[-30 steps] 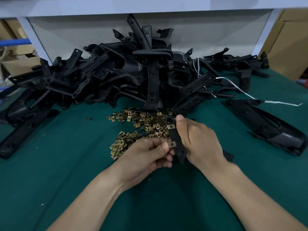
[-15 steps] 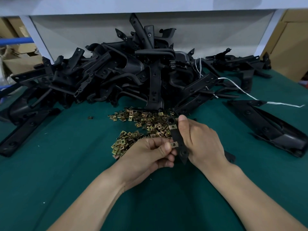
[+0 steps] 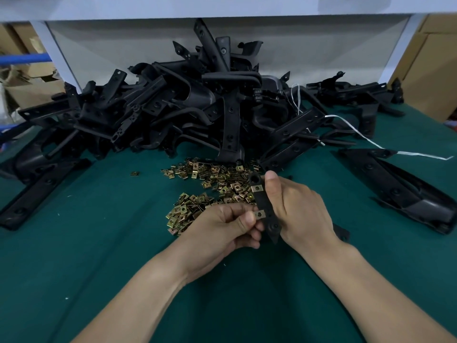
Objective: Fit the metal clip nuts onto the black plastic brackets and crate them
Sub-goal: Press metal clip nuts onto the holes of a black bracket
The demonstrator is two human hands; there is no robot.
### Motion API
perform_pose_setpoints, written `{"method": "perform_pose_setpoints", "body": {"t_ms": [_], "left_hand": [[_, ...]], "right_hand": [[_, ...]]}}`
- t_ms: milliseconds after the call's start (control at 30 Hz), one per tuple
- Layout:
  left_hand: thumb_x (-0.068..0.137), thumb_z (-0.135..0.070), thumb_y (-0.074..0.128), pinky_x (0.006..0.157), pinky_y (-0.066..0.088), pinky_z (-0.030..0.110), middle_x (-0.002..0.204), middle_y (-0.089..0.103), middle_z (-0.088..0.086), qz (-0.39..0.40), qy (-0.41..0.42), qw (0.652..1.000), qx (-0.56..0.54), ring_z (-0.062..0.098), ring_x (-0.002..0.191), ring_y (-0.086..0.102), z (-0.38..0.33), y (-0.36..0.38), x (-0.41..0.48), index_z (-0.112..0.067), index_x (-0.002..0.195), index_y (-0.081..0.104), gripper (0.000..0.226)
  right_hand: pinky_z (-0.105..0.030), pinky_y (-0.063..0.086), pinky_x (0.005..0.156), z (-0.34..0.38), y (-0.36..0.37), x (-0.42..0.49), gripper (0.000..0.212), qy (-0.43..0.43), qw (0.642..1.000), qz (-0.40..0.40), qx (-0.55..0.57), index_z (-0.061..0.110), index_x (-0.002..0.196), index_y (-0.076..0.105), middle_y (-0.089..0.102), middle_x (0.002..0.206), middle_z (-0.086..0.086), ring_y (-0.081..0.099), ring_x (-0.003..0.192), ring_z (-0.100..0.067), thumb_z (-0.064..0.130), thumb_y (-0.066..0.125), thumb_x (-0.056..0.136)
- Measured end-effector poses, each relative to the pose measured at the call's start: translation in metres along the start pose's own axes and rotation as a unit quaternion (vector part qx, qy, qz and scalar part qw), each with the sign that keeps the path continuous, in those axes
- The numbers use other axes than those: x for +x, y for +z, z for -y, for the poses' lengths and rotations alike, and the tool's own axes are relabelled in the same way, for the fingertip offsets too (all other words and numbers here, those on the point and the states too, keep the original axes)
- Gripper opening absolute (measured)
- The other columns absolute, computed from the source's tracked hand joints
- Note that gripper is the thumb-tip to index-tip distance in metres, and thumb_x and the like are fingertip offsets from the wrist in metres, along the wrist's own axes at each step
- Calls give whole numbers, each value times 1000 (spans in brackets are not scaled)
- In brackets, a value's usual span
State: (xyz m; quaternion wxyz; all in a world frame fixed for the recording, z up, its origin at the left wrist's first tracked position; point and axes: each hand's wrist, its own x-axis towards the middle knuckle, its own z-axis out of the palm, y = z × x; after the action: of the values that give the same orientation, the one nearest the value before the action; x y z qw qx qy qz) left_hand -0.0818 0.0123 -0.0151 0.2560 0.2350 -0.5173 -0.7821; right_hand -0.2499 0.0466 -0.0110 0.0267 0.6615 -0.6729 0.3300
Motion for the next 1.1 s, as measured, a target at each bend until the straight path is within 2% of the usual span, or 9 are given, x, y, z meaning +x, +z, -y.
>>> {"method": "perform_pose_setpoints", "body": {"t_ms": [233, 433, 600, 667, 767, 900, 1100], "left_hand": [[92, -19, 55, 70, 54, 22, 78, 64, 1, -9, 18, 1000, 19, 9, 69, 59, 1, 2, -1, -4, 93, 67, 19], [91, -19, 55, 68, 54, 23, 76, 63, 2, 18, -5, 1000, 0, 10, 67, 59, -1, -1, 0, -9, 82, 67, 18], [88, -25, 64, 67, 54, 23, 75, 63, 2, 31, -8, 999, -7, 10, 66, 59, 0, -3, 0, -10, 79, 68, 18], [86, -27, 66, 67, 54, 23, 74, 63, 2, 31, -12, 999, -7, 10, 66, 59, 0, -3, 0, -12, 78, 70, 18], [91, -20, 59, 68, 54, 23, 74, 64, 1, 16, -6, 1000, -2, 10, 67, 59, 1, -3, 0, -13, 78, 70, 18], [90, -18, 56, 69, 54, 22, 74, 64, 1, 3, 4, 1000, 8, 10, 67, 59, 1, 0, -2, -7, 84, 66, 15], [93, -16, 55, 71, 54, 22, 78, 64, 2, 1, 12, 1000, 8, 10, 70, 59, -1, 1, -2, -2, 93, 66, 18]], "right_hand": [[-28, 39, 53, -3, 2, 0, 64, 18, 1000, 10, 10, 24, 66, 45, 51, 62, 9, 53, 59, -9, 58, 4, 101], [-34, 37, 53, -1, 1, -1, 54, 4, 1000, 5, 10, 29, 63, 32, 46, 59, 10, 49, 56, -14, 55, 5, 102], [-32, 35, 52, -2, 2, -1, 53, -4, 1000, 9, 20, 30, 63, 31, 46, 59, 9, 48, 54, -10, 54, 7, 104], [-33, 37, 52, -2, 3, -1, 53, -5, 1000, 10, 21, 31, 63, 31, 47, 59, 9, 50, 55, -11, 53, 8, 105], [-35, 40, 54, -3, 5, -2, 54, 0, 1000, 15, 21, 30, 62, 32, 48, 59, 9, 52, 56, -13, 53, 9, 105], [-39, 45, 54, -4, 6, -1, 55, 8, 1000, 11, 18, 30, 62, 34, 48, 58, 8, 52, 55, -13, 54, 9, 105], [-41, 47, 60, -3, 3, 1, 63, 32, 999, 21, 18, 26, 66, 46, 55, 63, 7, 55, 61, -16, 58, 5, 102]]}}
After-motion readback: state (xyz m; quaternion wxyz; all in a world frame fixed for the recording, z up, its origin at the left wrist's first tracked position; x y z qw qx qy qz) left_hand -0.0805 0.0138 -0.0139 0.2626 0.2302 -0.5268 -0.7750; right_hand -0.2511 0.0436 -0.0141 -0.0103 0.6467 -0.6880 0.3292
